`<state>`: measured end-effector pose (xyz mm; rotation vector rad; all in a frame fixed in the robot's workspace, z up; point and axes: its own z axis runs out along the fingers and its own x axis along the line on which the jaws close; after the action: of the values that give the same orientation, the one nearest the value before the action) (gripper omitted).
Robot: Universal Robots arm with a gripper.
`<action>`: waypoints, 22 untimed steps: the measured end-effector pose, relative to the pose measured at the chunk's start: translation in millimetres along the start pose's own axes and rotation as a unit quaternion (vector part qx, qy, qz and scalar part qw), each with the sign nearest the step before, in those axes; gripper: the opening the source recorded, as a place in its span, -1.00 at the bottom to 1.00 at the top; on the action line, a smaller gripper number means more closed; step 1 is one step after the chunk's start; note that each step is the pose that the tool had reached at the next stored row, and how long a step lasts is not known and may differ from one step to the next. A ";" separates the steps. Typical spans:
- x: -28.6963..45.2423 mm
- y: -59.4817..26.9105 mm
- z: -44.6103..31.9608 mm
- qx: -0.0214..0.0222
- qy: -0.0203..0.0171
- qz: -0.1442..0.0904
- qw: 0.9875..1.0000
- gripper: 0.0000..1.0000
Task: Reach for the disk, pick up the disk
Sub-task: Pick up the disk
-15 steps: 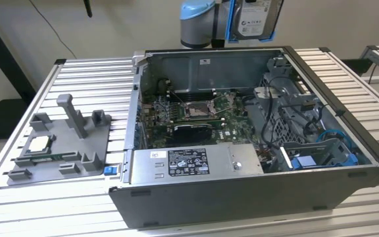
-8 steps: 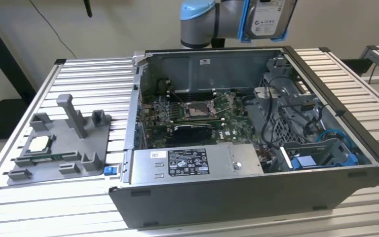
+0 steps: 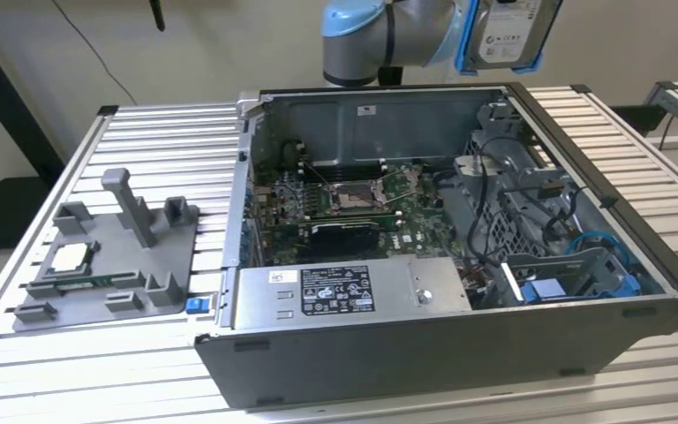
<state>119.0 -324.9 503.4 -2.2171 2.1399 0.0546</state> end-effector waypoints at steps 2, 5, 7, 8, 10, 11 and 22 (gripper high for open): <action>0.3 -8.8 0.1 0.000 0.000 0.000 1.000 -1.00; 0.8 -21.2 0.3 0.000 0.000 0.000 1.000 -1.00; 1.1 -29.6 0.5 0.000 0.000 0.000 1.000 -1.00; 1.2 -33.9 0.5 0.000 0.000 0.000 1.000 -1.00; 1.5 -41.2 0.7 0.000 0.000 0.000 1.000 -1.00; 1.5 -42.2 0.7 0.000 0.000 0.000 1.000 -1.00; 7.2 -30.2 1.1 0.000 0.000 0.000 1.000 -1.00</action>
<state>149.5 -331.0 502.4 -2.2170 2.1407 0.0552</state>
